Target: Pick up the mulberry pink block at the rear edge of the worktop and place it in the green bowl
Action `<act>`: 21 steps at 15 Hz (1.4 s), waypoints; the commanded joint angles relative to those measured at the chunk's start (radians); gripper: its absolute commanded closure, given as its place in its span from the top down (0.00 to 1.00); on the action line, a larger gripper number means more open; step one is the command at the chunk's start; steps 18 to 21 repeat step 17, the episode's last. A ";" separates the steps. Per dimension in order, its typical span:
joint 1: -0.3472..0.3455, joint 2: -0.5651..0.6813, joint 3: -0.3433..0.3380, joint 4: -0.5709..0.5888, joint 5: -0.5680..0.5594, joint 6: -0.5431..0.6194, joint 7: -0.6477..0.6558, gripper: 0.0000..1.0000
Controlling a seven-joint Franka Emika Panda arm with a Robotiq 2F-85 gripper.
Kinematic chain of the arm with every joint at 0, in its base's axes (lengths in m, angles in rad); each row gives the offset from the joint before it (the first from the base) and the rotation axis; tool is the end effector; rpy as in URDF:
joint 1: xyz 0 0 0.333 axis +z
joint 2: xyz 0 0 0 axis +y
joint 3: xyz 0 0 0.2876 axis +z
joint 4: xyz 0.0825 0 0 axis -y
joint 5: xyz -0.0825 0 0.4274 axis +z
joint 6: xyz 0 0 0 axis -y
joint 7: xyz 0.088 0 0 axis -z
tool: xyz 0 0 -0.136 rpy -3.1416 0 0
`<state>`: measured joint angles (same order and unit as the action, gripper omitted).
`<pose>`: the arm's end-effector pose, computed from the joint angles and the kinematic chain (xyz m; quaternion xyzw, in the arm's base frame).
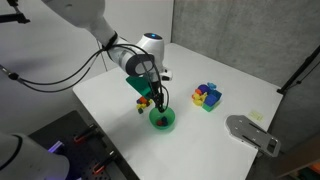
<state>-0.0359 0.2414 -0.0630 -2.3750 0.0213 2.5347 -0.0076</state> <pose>0.5085 -0.0526 0.1216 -0.9977 0.0540 0.0406 0.0003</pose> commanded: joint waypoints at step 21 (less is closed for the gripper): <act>-0.006 -0.549 0.014 0.005 -0.084 -0.559 0.030 1.00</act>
